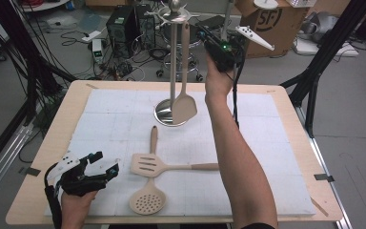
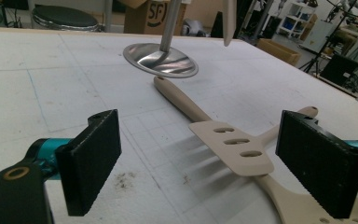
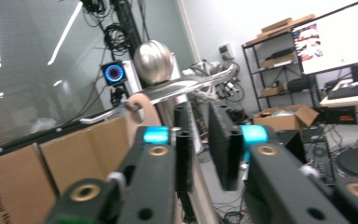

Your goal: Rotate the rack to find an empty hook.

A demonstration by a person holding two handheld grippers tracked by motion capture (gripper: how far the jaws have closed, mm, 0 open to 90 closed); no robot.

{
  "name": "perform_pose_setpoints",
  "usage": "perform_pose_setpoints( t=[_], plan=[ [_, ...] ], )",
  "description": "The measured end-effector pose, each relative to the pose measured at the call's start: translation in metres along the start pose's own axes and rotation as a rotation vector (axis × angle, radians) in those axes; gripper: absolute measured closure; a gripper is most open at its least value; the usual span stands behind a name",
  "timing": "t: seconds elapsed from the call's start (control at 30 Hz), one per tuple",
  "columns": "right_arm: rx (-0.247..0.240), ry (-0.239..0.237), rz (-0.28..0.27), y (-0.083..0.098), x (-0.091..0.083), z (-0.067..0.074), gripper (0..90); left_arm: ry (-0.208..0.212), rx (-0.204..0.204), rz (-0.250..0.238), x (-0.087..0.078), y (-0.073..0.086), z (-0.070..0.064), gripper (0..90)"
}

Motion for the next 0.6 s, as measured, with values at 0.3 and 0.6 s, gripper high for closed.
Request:
perform_pose_setpoints(
  t=[0.3,0.6],
  plan=[
    [-0.038,0.002,0.057,0.001,0.023,0.004,89.5,-0.001,-0.001,0.007,-0.001,0.002,-0.001,14.6],
    [-0.070,-0.025,0.082,0.007,0.028,0.028,89.5,0.007,0.001,0.002,0.000,0.001,-0.002,14.6]
  ],
)
Point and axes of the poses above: each handheld gripper's, and its own axes: x roughly forward along the jaws, y roughly out of its underside, z roughly to its left, the point moved 8 cm from there along x, roughly forward along the jaws, and after that the axes turned 9 degrees about -y, right-handed, at the moved point
